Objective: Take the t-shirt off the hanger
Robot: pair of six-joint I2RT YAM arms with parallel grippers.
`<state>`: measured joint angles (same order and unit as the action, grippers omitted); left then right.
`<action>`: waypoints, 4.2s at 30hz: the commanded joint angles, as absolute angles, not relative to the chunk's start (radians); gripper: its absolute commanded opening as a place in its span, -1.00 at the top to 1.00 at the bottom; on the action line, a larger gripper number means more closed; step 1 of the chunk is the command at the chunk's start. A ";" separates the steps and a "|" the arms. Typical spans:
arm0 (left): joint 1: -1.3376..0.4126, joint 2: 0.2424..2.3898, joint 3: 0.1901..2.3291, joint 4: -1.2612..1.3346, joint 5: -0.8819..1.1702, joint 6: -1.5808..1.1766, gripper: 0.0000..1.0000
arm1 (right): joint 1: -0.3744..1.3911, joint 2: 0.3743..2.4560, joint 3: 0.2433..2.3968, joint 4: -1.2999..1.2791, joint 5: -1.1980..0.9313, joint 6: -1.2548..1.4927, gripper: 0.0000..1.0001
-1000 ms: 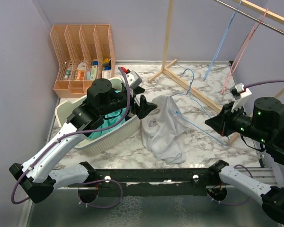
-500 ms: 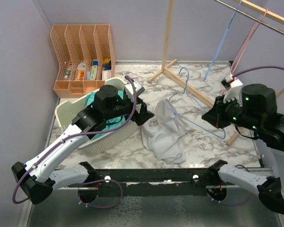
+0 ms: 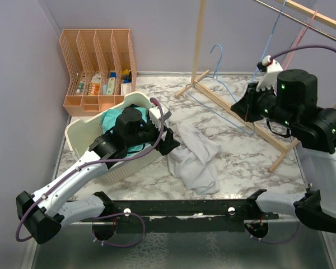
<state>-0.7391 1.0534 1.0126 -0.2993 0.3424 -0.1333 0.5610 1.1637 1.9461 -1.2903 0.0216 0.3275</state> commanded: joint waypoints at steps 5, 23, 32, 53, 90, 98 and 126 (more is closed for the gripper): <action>-0.737 1.010 0.962 -0.215 0.355 -0.158 -0.67 | 0.558 1.246 2.030 -1.048 0.296 0.313 0.98; -0.737 0.940 0.918 -0.199 0.365 -0.151 -0.67 | 0.558 1.209 1.727 -0.435 0.723 0.234 0.98; -0.737 0.944 0.911 -0.190 0.398 -0.164 -0.66 | 0.557 1.299 1.750 -0.348 0.788 0.188 0.98; -0.737 0.937 0.901 -0.187 0.424 -0.177 -0.66 | 0.509 1.491 1.809 -0.447 0.696 0.278 0.96; -0.900 1.380 1.154 -0.295 0.272 -0.097 -0.67 | 0.508 0.586 1.416 -0.538 -0.141 0.250 -0.55; -0.936 1.672 1.286 -0.411 0.099 -0.125 -0.90 | 0.508 0.541 1.373 -0.545 -0.192 0.245 -0.55; -0.992 1.898 1.221 -0.251 0.038 -0.269 -0.13 | 0.508 0.465 1.279 -0.520 -0.130 0.261 -0.56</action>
<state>-0.9989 1.8965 1.2224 -0.2436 -0.0113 -0.2859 0.5091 0.4706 1.3006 -0.5240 -0.1478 0.2508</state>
